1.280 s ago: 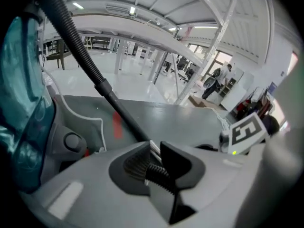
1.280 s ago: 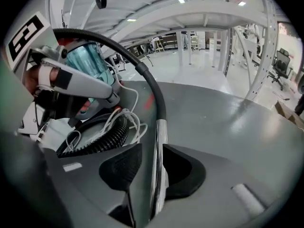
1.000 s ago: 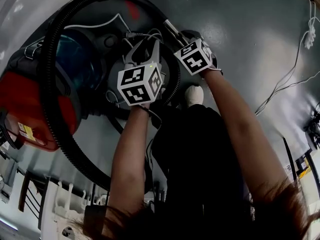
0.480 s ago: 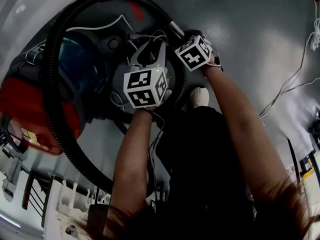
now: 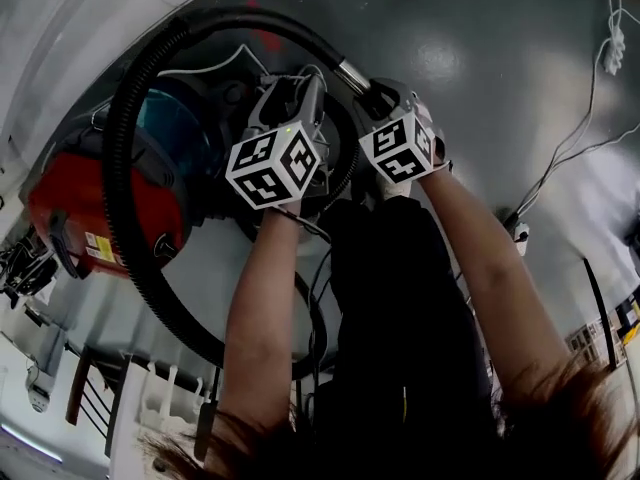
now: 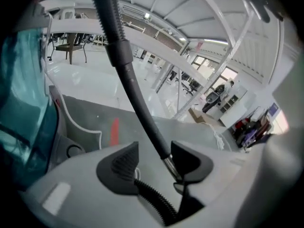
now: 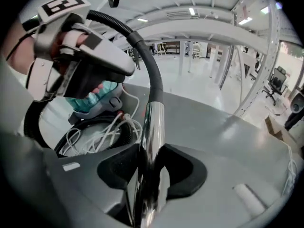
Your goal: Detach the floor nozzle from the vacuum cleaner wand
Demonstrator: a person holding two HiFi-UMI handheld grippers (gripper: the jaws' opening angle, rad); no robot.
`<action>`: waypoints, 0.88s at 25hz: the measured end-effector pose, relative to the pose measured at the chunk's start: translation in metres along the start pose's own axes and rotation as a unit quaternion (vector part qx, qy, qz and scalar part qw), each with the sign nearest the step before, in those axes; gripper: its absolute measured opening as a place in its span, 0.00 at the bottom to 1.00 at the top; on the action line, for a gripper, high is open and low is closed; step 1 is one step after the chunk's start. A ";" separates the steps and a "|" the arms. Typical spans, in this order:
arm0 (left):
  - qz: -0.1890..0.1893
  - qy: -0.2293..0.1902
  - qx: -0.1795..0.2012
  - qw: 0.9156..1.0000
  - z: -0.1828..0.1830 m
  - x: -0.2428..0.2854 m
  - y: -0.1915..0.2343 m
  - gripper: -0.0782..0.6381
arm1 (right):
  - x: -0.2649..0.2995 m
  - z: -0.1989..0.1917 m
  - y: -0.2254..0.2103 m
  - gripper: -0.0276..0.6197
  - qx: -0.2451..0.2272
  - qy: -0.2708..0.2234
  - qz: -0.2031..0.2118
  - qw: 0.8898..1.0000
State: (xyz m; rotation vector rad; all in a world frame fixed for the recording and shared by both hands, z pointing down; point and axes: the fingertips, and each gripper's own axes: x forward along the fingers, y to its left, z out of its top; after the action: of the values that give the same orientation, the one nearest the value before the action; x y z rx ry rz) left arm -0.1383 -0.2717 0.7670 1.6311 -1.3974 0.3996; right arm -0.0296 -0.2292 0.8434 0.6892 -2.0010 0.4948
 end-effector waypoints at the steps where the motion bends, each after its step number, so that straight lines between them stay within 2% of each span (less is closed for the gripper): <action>1: 0.001 -0.006 -0.001 1.000 0.009 -0.006 -0.004 0.41 | -0.014 0.004 0.002 0.30 -0.002 -0.008 -0.002 1.000; 4: -0.009 -0.020 -0.009 1.000 0.035 -0.025 -0.019 0.42 | -0.056 0.017 0.009 0.30 -0.010 -0.034 -0.005 0.999; 8: -0.036 -0.040 -0.027 0.998 0.065 -0.053 -0.043 0.51 | -0.107 0.029 0.019 0.30 -0.016 -0.057 -0.007 0.998; 11: -0.041 -0.062 -0.004 0.997 0.088 -0.077 -0.062 0.51 | -0.136 0.036 0.031 0.30 -0.021 -0.066 -0.001 0.998; 15: -0.061 -0.031 0.017 0.997 0.090 -0.091 -0.090 0.50 | -0.169 0.041 0.035 0.30 -0.030 -0.067 -0.004 0.997; 18: -0.066 -0.004 0.031 0.997 0.083 -0.103 -0.103 0.46 | -0.186 0.043 0.043 0.30 -0.033 -0.072 0.004 0.997; 20: -0.064 0.004 0.042 0.997 0.082 -0.110 -0.109 0.42 | -0.195 0.043 0.048 0.30 -0.034 -0.076 0.014 0.996; 22: -0.060 0.002 0.045 0.997 0.084 -0.113 -0.113 0.42 | -0.200 0.045 0.048 0.30 -0.037 -0.078 0.021 0.996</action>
State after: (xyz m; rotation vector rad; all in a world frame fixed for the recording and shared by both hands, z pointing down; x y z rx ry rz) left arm -0.0964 -0.2779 0.5911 1.7777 -1.2862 0.4002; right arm -0.0078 -0.1651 0.6445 0.6582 -2.1724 0.3983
